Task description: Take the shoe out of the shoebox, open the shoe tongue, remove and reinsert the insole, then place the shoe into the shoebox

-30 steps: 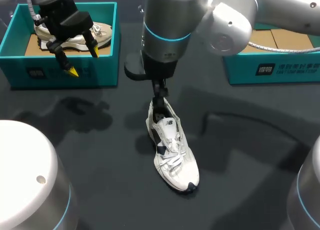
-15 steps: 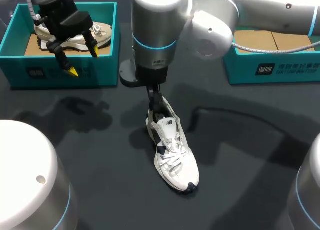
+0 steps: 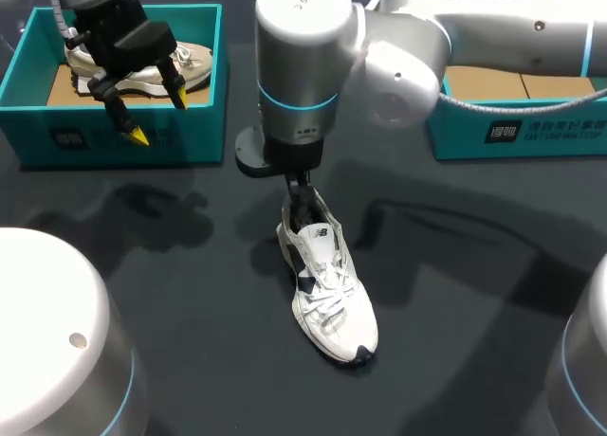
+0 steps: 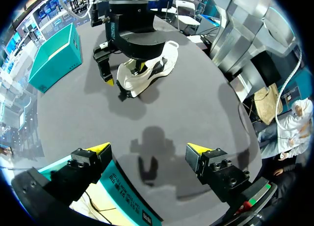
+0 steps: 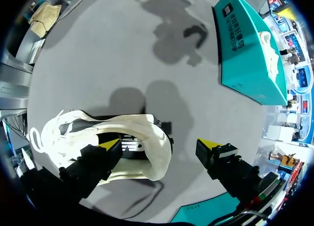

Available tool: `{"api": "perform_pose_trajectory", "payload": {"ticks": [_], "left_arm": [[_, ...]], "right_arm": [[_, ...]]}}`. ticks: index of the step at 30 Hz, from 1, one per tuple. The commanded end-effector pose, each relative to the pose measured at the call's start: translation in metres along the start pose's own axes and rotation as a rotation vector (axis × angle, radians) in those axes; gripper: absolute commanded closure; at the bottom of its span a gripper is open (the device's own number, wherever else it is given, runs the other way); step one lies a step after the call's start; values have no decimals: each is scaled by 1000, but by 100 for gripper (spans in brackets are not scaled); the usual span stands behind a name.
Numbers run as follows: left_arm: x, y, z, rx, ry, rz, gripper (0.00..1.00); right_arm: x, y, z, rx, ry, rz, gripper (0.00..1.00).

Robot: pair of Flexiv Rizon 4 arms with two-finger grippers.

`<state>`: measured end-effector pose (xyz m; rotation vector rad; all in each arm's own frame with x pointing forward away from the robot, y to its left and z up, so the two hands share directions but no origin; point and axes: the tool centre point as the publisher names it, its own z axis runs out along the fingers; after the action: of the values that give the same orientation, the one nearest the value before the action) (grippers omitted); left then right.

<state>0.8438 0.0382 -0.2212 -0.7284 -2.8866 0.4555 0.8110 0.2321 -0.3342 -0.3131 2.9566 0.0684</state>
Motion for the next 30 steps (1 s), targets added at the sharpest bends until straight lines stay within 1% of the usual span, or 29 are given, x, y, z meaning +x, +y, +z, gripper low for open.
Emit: {"api": "perform_pose_trajectory", "payload": {"ticks": [1,11,15,23,26,29,30], "left_arm": [[0,0,0,-2,1,1,0],[0,0,0,-2,1,1,0],[0,0,0,-2,1,1,0],[0,0,0,-2,1,1,0],[0,0,0,-2,1,1,0],[0,0,0,-2,1,1,0],[0,0,0,-2,1,1,0]], "right_arm": [[-3,0,12,-4,6,-4,0],[-3,-4,30,-10,23,-20,0],[-1,-6,38,-6,47,-12,4],[-2,-8,47,7,82,-2,15],[-3,-9,50,14,94,-2,21],[-4,-9,53,15,101,-1,31],[-4,-9,54,17,108,0,36]]}}
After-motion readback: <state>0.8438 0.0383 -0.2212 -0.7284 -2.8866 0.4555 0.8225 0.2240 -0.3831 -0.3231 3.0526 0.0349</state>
